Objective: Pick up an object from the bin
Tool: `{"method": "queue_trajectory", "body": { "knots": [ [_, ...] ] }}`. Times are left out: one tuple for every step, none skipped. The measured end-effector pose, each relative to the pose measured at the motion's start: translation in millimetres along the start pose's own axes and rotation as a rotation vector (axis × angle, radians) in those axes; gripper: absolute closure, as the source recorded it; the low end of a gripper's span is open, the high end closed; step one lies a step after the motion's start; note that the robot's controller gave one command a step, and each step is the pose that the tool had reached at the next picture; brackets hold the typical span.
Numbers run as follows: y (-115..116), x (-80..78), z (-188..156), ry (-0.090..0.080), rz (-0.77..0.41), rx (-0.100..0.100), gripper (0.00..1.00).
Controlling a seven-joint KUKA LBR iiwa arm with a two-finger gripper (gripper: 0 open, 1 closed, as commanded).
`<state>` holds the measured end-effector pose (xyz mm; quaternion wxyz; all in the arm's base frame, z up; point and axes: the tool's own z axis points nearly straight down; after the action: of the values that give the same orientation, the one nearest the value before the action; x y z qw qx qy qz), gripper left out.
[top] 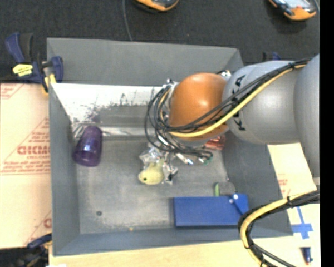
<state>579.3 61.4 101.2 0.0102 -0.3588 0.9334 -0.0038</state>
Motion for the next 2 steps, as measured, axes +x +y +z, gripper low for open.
{"method": "queue_trajectory", "body": {
  "knots": [
    [13, 8.0, -61, 0.006, 0.022, -0.006, 1.0],
    [-21, 3.8, -37, 0.001, -0.254, -0.004, 1.0]
  ]
}}
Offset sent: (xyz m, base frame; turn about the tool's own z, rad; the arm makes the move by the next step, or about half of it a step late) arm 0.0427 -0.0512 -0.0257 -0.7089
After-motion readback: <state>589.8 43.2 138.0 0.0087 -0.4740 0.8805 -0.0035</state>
